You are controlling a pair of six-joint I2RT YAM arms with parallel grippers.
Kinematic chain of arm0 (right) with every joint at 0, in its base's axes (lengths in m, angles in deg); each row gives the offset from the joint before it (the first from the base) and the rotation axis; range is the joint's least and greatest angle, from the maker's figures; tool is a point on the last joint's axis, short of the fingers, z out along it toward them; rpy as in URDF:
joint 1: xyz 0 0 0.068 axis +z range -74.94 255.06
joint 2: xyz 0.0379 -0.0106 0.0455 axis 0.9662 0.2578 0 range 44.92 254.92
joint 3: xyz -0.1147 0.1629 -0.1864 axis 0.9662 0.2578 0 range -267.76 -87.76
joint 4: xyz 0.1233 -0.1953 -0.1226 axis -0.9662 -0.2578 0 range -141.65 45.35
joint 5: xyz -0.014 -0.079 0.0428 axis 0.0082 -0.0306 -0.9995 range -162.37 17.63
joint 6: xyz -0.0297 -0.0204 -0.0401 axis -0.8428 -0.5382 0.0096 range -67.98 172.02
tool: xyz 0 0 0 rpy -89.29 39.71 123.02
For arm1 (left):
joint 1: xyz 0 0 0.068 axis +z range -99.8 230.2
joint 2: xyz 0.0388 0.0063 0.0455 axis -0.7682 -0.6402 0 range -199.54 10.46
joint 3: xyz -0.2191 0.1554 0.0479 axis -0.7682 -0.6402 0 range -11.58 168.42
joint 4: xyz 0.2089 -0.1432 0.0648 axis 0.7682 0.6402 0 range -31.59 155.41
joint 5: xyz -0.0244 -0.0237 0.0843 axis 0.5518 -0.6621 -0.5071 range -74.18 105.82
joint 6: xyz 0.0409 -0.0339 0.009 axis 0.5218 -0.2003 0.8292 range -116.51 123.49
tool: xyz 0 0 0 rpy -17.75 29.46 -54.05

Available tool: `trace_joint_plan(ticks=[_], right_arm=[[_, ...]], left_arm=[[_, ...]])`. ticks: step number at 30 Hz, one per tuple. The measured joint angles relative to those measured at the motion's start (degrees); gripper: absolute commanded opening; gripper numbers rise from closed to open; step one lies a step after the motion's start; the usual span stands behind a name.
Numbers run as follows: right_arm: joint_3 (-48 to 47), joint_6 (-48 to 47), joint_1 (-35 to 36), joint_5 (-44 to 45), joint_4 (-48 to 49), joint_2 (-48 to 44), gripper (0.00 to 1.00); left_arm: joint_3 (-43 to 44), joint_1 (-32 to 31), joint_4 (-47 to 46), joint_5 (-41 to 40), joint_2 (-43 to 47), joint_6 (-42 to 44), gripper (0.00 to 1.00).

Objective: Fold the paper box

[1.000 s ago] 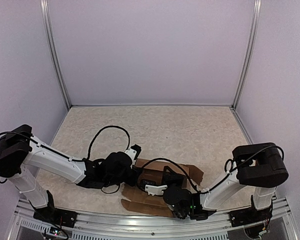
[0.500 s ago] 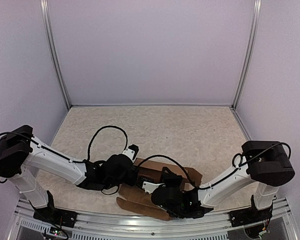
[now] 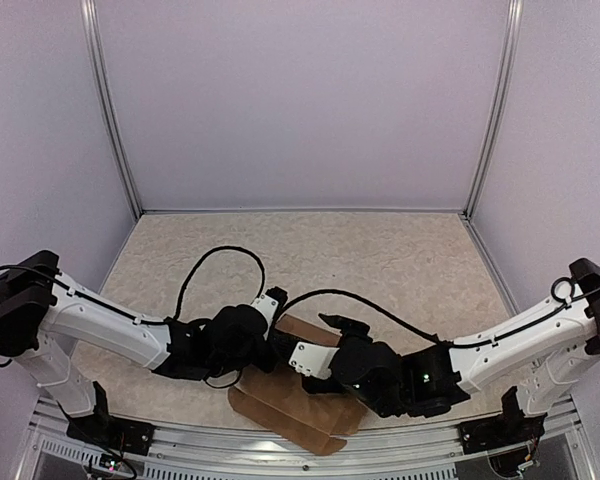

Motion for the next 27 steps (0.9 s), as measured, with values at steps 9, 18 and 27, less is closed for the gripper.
trace_joint_plan(ticks=[9,18,27], right_arm=[[1.5,8.7,-3.5,-14.9,-10.4,-19.5,0.94],[7.0,19.3,-16.5,-28.9,-12.4,-29.2,0.68],[8.5,27.0,-24.5,-40.7,-6.7,-26.7,0.0]], left_arm=[[0.9,2.5,-2.6,2.8,0.6,7.1,0.0],[2.2,5.9,-7.8,11.3,0.6,14.8,0.0],[8.2,7.5,-9.1,16.9,-2.8,18.1,0.0]])
